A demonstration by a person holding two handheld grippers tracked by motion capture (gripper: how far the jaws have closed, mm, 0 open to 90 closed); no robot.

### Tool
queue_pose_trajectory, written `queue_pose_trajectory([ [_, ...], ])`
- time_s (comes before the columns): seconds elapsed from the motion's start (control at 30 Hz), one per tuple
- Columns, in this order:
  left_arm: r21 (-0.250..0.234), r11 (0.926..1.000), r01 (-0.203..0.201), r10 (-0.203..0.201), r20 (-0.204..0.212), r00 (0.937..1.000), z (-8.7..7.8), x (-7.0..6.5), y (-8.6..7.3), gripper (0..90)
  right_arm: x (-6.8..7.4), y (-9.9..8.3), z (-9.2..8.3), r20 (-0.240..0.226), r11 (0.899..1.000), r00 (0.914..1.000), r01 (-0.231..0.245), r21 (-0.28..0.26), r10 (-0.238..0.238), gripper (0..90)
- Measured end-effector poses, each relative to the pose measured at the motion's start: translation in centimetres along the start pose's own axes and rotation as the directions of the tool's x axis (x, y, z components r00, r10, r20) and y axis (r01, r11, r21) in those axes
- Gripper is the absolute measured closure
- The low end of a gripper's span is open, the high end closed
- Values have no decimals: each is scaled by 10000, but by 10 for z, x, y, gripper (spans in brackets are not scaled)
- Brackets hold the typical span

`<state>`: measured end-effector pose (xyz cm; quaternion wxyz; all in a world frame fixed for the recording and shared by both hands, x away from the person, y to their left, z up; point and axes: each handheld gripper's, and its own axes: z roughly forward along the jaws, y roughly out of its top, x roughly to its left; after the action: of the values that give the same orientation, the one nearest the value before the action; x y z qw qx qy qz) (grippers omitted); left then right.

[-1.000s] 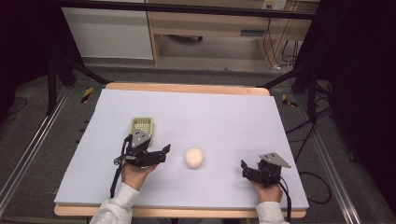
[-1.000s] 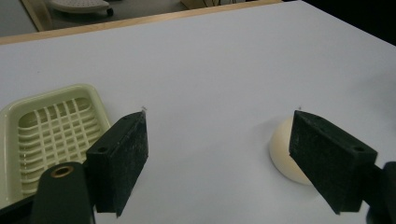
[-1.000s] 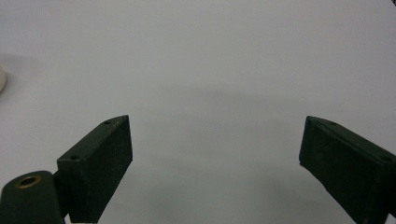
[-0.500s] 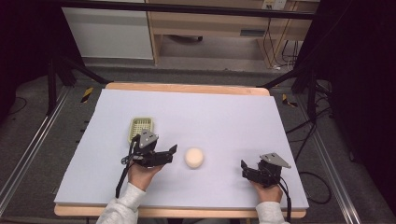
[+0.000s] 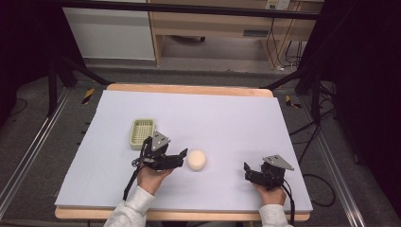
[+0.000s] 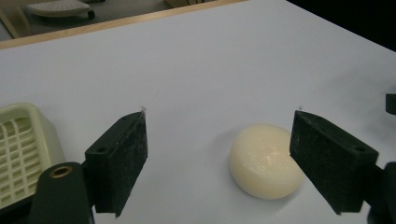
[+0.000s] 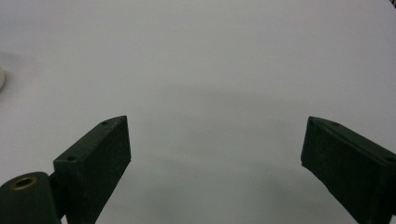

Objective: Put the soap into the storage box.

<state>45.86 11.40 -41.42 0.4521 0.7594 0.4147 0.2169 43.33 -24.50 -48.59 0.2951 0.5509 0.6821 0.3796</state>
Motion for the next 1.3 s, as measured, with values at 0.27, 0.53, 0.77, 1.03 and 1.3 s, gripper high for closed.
queue_pose_trajectory([
  [0.27, 124, 9998, -185, 181, 306, 9994, 8, -13, -1, 189, 0, 0, 0, 12, 10000, 10000, -19, 41, 19, 87],
  [0.53, 211, 9996, -189, 178, 527, 9985, 15, -21, -2, 187, 1, 0, 1, 11, 9999, 10000, 78, 114, -79, 86],
  [0.77, 346, 9991, -259, 239, 575, 9981, 19, -24, -1, 181, 1, 0, 1, 14, 9999, 10000, 57, 96, -57, 84],
  [1.03, 622, 9975, -345, 304, 649, 9974, 27, -30, -3, 168, 1, 0, 1, 12, 9999, 10000, 59, 107, -60, 84],
  [1.3, 807, 9956, -478, 417, 751, 9963, 36, -36, -7, 165, 0, 0, 2, -20, 9998, 10000, 57, 194, -57, 84],
])
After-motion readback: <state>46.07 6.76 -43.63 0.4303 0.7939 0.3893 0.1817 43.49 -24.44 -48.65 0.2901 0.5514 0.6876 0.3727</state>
